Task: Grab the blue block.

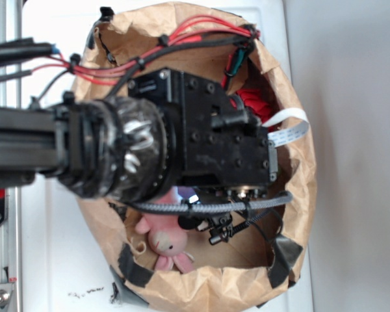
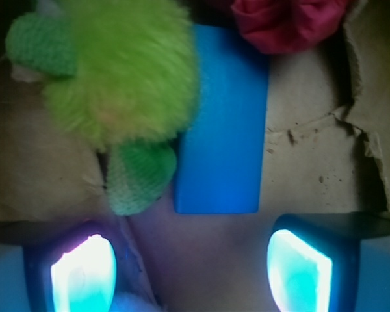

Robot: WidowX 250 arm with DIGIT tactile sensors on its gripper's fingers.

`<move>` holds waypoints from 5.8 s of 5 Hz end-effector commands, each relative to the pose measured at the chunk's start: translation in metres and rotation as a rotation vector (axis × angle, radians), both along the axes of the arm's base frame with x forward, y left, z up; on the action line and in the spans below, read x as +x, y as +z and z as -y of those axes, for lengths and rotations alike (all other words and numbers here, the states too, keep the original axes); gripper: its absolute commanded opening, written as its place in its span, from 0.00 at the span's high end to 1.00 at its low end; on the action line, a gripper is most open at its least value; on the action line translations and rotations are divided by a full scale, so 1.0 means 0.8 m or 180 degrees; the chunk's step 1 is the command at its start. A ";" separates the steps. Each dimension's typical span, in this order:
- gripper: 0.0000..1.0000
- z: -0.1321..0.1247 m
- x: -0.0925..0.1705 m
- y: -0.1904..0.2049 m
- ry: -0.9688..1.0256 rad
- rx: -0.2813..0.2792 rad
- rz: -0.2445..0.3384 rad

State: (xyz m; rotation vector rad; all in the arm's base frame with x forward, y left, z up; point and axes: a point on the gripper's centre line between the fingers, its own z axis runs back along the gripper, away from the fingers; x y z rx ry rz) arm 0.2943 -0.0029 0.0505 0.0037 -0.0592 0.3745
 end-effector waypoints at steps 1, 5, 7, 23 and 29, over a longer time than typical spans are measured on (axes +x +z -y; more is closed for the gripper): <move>0.00 0.006 0.014 0.021 -0.0038 0.0001 0.0182; 0.00 -0.025 0.051 -0.036 0.0174 0.0628 0.0332; 0.00 -0.023 0.058 -0.037 0.0165 0.0790 0.0429; 0.00 -0.019 0.000 0.085 -0.0539 0.0339 0.0358; 0.00 -0.016 0.058 0.045 0.0246 -0.0142 0.0364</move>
